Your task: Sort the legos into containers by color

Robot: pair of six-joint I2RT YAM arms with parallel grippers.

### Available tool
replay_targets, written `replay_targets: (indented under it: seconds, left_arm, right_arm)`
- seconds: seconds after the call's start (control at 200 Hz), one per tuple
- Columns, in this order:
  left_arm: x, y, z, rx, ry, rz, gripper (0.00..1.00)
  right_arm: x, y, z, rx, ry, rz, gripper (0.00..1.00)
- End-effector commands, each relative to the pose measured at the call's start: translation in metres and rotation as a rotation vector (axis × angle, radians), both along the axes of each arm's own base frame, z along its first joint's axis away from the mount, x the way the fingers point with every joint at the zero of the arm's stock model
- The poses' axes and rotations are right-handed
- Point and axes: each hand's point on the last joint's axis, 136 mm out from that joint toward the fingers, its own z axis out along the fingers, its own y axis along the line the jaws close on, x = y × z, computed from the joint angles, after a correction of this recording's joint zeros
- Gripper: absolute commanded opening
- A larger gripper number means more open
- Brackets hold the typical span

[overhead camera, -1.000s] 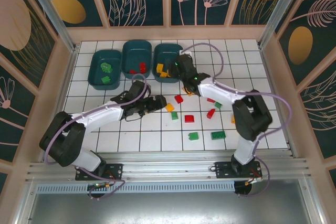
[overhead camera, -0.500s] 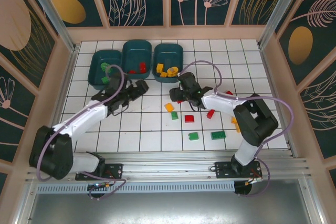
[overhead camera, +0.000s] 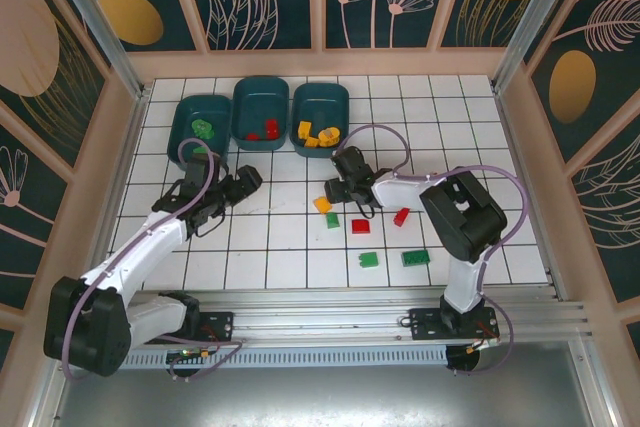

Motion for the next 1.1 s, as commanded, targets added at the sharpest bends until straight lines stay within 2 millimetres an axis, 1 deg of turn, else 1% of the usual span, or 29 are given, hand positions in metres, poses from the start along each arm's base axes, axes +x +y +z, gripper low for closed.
replay_targets:
  seconds: [0.0,0.12,0.18,0.28,0.36,0.44,0.54,0.601,0.646,0.736,0.816,0.901,0.986,1.091]
  left_arm:
    - [0.001,0.000,0.000,-0.008,-0.007,-0.014,0.98]
    - [0.003,-0.001,0.003,-0.027,-0.014,-0.023,0.99]
    - [0.003,0.001,0.004,-0.022,-0.017,-0.020,0.99]
    - [0.003,0.006,0.003,-0.012,-0.015,-0.013,0.98]
    - [0.003,0.011,0.003,-0.015,-0.013,0.002,0.99]
    - [0.004,0.027,0.005,-0.020,-0.023,0.065,0.99]
    - [0.005,0.056,0.010,-0.055,-0.062,0.186,0.99]
    - [0.003,0.070,0.008,-0.083,-0.072,0.247,0.98]
    - [0.002,0.076,0.007,-0.113,-0.078,0.272,0.99]
    - [0.002,0.075,0.001,-0.174,-0.059,0.252,0.99]
    - [0.000,0.075,-0.007,-0.155,-0.019,0.230,0.99]
    - [-0.001,0.077,-0.006,-0.121,-0.017,0.215,0.99]
    - [0.000,0.077,-0.001,-0.111,-0.036,0.198,0.99]
    - [0.000,0.075,0.000,-0.104,-0.037,0.174,0.98]
  right_arm:
    - [0.008,0.013,0.010,0.030,-0.044,0.009,0.47]
    - [0.009,0.011,0.014,0.017,-0.061,0.000,0.36]
    - [0.008,0.010,0.020,0.025,-0.080,-0.004,0.34]
    - [0.010,0.013,0.038,0.052,-0.116,-0.015,0.33]
    - [0.013,0.021,0.059,0.081,-0.153,-0.019,0.32]
    - [0.017,0.038,0.083,0.130,-0.188,-0.002,0.32]
    - [0.026,0.067,0.109,0.192,-0.227,0.033,0.31]
    - [0.034,0.085,0.119,0.227,-0.244,0.050,0.31]
    - [0.042,0.097,0.121,0.244,-0.250,0.059,0.31]
    - [0.057,0.117,0.127,0.273,-0.277,0.071,0.32]
    - [0.071,0.134,0.132,0.307,-0.301,0.091,0.32]
    - [0.087,0.153,0.134,0.311,-0.323,0.119,0.32]
    - [0.104,0.169,0.135,0.313,-0.346,0.128,0.32]
    - [0.123,0.184,0.122,0.297,-0.325,0.133,0.32]
